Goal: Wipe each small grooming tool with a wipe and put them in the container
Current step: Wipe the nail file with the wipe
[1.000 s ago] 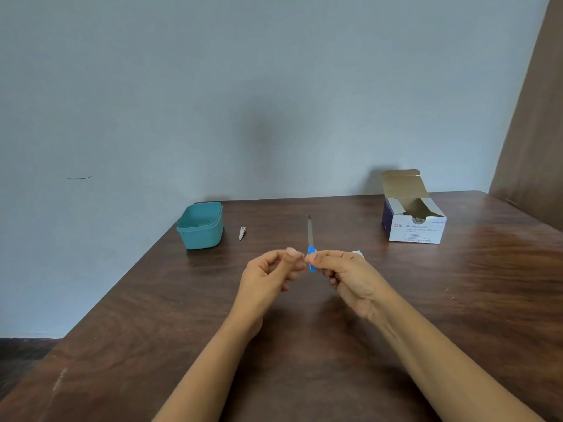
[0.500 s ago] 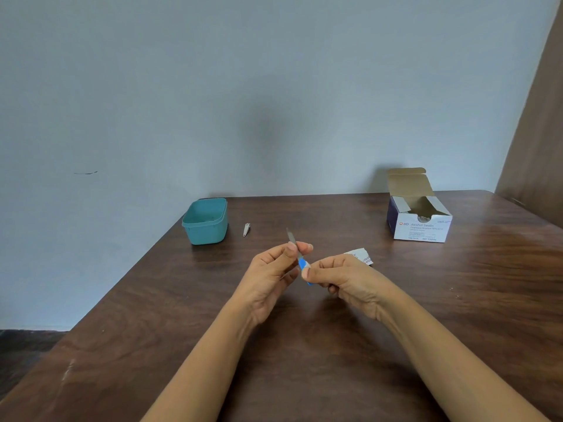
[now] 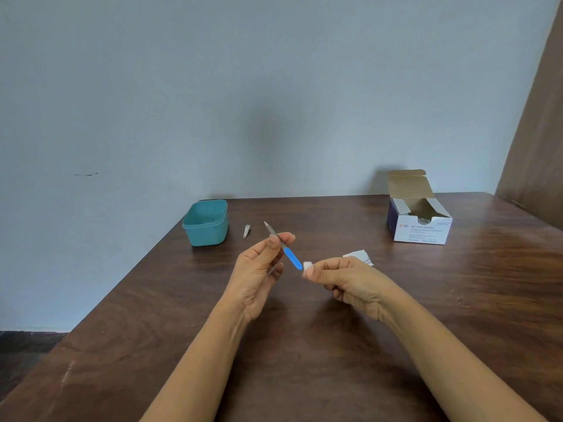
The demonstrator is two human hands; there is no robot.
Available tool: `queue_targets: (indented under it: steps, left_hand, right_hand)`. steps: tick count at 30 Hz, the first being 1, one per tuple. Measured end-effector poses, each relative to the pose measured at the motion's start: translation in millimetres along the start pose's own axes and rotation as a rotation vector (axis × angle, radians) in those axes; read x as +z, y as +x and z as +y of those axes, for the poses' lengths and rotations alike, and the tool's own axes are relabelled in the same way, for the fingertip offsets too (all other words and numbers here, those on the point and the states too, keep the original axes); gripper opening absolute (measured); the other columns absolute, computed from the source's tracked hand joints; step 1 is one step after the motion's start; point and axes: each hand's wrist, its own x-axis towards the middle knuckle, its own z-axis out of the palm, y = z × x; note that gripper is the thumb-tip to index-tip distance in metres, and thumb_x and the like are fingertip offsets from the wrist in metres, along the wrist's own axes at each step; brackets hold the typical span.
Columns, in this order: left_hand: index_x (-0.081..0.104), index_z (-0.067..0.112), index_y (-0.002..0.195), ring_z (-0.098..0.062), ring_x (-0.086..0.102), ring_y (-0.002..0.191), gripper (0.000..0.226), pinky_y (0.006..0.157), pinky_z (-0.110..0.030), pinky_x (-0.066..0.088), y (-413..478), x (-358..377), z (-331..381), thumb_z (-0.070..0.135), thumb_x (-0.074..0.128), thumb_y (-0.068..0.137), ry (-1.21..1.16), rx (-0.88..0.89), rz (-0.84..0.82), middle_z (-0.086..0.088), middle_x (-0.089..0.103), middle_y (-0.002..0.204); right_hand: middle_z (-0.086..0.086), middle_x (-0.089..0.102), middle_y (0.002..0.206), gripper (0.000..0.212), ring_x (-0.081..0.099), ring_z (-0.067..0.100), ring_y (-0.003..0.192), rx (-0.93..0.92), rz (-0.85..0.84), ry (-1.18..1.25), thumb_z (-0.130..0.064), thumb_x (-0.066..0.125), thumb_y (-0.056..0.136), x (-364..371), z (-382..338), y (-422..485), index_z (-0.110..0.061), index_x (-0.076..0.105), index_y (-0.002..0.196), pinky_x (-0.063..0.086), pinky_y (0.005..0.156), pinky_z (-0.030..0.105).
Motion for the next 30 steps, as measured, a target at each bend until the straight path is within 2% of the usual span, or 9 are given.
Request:
queue_targets:
  steps: [1, 5, 8, 11, 15, 19, 22, 27, 30]
  left_hand:
    - [0.074, 0.017, 0.088, -0.009, 0.055, 0.088, 0.022, 0.081, -0.028, 0.041, 0.3, -0.2, -0.1, 0.031, 0.063, 0.075, -0.006, 0.0, 0.001, 0.006, 0.075, 0.096]
    - [0.073, 0.016, 0.092, -0.007, 0.056, 0.087, 0.026, 0.079, -0.027, 0.041, 0.2, 0.3, -0.2, 0.032, 0.063, 0.075, -0.011, -0.003, 0.011, 0.005, 0.074, 0.098]
    - [0.074, 0.017, 0.09, -0.009, 0.056, 0.089, 0.023, 0.081, -0.029, 0.04, -0.7, 0.8, 0.4, 0.032, 0.063, 0.075, -0.007, -0.001, 0.024, 0.005, 0.074, 0.098]
    - [0.075, 0.018, 0.087, -0.011, 0.057, 0.091, 0.019, 0.084, -0.031, 0.039, -1.7, 2.1, 1.0, 0.03, 0.063, 0.079, 0.001, -0.007, 0.035, 0.005, 0.075, 0.095]
    - [0.074, 0.019, 0.086, -0.013, 0.057, 0.094, 0.017, 0.086, -0.032, 0.039, -2.0, 3.1, 1.3, 0.027, 0.06, 0.086, 0.016, -0.007, 0.056, 0.006, 0.075, 0.095]
    - [0.074, 0.019, 0.086, -0.012, 0.057, 0.091, 0.017, 0.084, -0.031, 0.039, -2.7, 3.5, 1.7, 0.026, 0.058, 0.087, 0.011, -0.001, 0.049, 0.007, 0.075, 0.093]
    - [0.075, 0.02, 0.082, -0.012, 0.057, 0.09, 0.017, 0.084, -0.032, 0.038, -3.8, 4.3, 1.0, 0.026, 0.059, 0.085, 0.007, -0.005, 0.039, 0.007, 0.075, 0.092]
    - [0.076, 0.02, 0.081, -0.013, 0.055, 0.092, 0.02, 0.085, -0.033, 0.038, -5.2, 6.4, -1.5, 0.033, 0.064, 0.074, 0.013, -0.01, 0.005, 0.004, 0.075, 0.096]
    - [0.076, 0.02, 0.081, -0.014, 0.057, 0.096, 0.02, 0.089, -0.034, 0.038, -5.6, 6.6, -2.6, 0.034, 0.064, 0.073, 0.02, -0.003, 0.0, 0.004, 0.075, 0.098]
  right_hand:
    - [-0.007, 0.062, 0.071, 0.032, 0.038, 0.007, 0.065, -0.025, 0.04, 0.039, -0.039, 0.082, 0.052, -1.3, -0.2, 0.5, -0.018, 0.079, 0.076, 0.033, 0.06, 0.02]
    - [-0.017, 0.073, 0.077, 0.01, 0.038, 0.006, 0.067, -0.124, 0.105, 0.123, -0.025, 0.07, 0.082, -5.4, -5.6, -3.1, -0.02, 0.077, 0.088, 0.035, 0.065, 0.02]
    - [-0.012, 0.075, 0.093, 0.021, 0.053, 0.001, 0.074, -0.162, 0.087, 0.119, -0.029, 0.074, 0.075, -2.8, -7.6, -5.0, -0.021, 0.075, 0.094, 0.037, 0.07, 0.023]
    - [-0.004, 0.073, 0.086, 0.023, 0.058, 0.002, 0.072, -0.173, 0.09, 0.106, -0.028, 0.077, 0.07, -0.4, -9.3, -6.8, -0.018, 0.069, 0.089, 0.037, 0.071, 0.025]
    - [-0.001, 0.068, 0.076, 0.008, 0.056, -0.007, 0.059, -0.251, 0.093, 0.014, -0.017, 0.073, 0.08, 0.9, -9.8, -7.8, -0.012, 0.069, 0.085, 0.042, 0.058, 0.011]
    - [-0.001, 0.071, 0.076, 0.006, 0.059, -0.007, 0.061, -0.322, 0.097, -0.041, -0.013, 0.07, 0.082, 3.4, -8.1, -7.6, -0.008, 0.072, 0.086, 0.041, 0.055, 0.004]
    - [-0.001, 0.073, 0.074, 0.011, 0.064, -0.003, 0.066, -0.358, 0.124, -0.016, -0.013, 0.07, 0.082, 4.3, -6.6, -6.5, -0.005, 0.073, 0.088, 0.045, 0.061, 0.006]
    - [0.001, 0.074, 0.075, 0.009, 0.068, 0.005, 0.073, -0.383, 0.18, -0.084, -0.02, 0.072, 0.082, 5.5, -3.6, -3.7, -0.012, 0.073, 0.086, 0.052, 0.072, 0.015]
    - [0.006, 0.071, 0.071, 0.012, 0.06, 0.01, 0.066, -0.39, 0.201, -0.13, -0.024, 0.072, 0.082, 6.9, -2.2, -3.3, -0.013, 0.07, 0.085, 0.048, 0.068, 0.02]
